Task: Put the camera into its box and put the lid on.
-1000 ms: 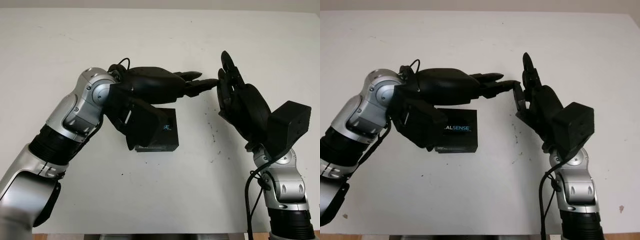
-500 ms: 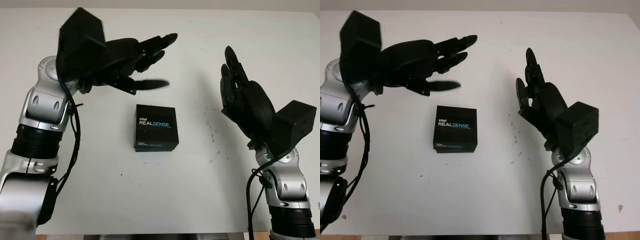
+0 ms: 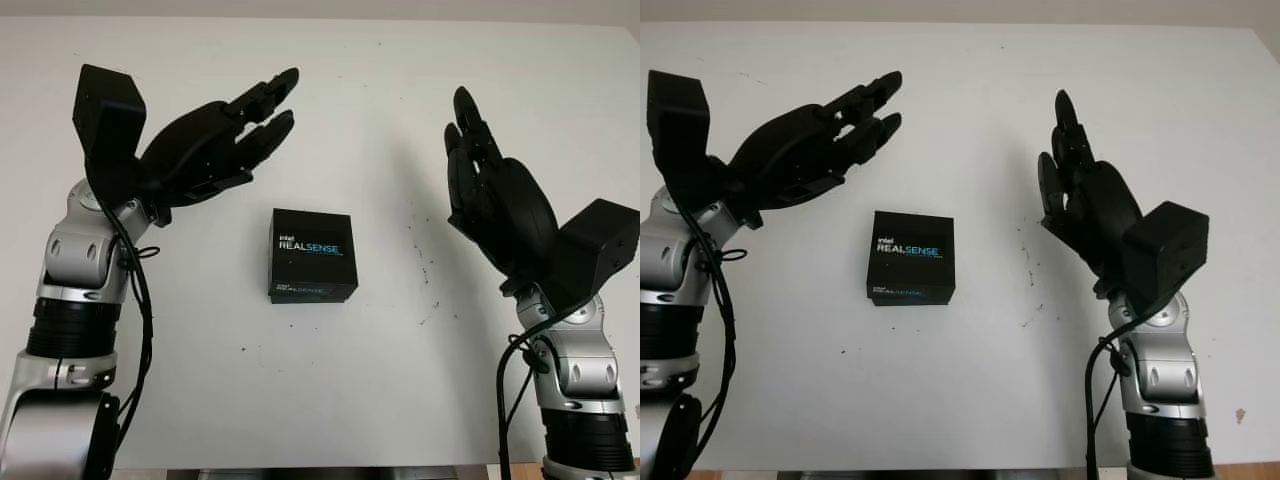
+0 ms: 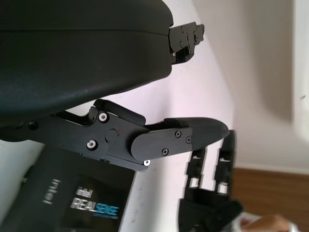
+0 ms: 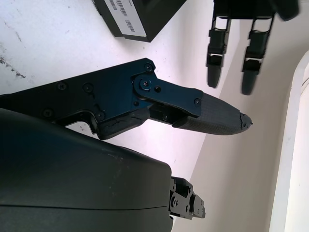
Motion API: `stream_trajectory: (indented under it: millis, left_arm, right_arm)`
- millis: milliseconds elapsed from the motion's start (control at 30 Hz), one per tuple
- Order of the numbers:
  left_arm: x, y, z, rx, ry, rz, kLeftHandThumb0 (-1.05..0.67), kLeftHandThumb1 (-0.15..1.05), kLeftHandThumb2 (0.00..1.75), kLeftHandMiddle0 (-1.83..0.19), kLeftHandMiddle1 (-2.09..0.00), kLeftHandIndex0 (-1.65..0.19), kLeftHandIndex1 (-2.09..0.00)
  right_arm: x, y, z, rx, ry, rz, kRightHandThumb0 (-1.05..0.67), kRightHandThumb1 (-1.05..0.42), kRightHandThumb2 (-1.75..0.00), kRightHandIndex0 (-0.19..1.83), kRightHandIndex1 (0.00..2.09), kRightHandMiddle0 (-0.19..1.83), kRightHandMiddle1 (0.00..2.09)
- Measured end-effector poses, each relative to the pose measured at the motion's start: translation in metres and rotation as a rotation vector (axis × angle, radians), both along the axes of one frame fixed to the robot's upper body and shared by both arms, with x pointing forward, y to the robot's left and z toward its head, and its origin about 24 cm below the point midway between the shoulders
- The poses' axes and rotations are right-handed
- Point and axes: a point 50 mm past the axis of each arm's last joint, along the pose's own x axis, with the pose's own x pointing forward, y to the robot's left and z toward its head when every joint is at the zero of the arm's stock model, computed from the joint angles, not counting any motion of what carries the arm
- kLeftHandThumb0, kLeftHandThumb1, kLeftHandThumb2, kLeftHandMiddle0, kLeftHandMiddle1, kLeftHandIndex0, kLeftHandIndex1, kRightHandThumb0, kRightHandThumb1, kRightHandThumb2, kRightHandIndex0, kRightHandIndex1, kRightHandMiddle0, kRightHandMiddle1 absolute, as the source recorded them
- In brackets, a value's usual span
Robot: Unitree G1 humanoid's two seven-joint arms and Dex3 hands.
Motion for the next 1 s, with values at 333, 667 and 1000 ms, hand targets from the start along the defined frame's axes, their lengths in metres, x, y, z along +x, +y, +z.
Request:
stream_trajectory:
  millis: [333, 667, 1000]
  left_arm:
    - [-0.034, -0.03, 0.008, 0.022, -0.233, 0.059, -0.78, 1.05, 0.7, 0.19, 0.0, 0.19, 0.0]
    - [-0.051, -0.05, -0.004, 0.63, -0.581, 0.325, -0.73, 1.05, 0.68, 0.19, 0.0, 0.19, 0.0]
    - [-0.037, -0.063, -0.017, 0.69, -0.556, 0.313, -0.73, 1.05, 0.69, 0.19, 0.0, 0.19, 0.0]
  right_arm:
    - [0.001, 0.001, 0.0, -0.006, 0.01, -0.009, -0.78, -1.05, -0.72, -0.19, 0.0, -0.19, 0.01]
    - [0.002, 0.001, -0.001, 0.0, 0.022, -0.008, -0.76, -1.05, -0.73, -0.19, 0.0, -0.19, 0.0]
    - [0.001, 0.002, 0.0, -0.001, 0.024, 0.003, -0.77, -1.05, -0.73, -0.19, 0.0, -0.19, 0.0]
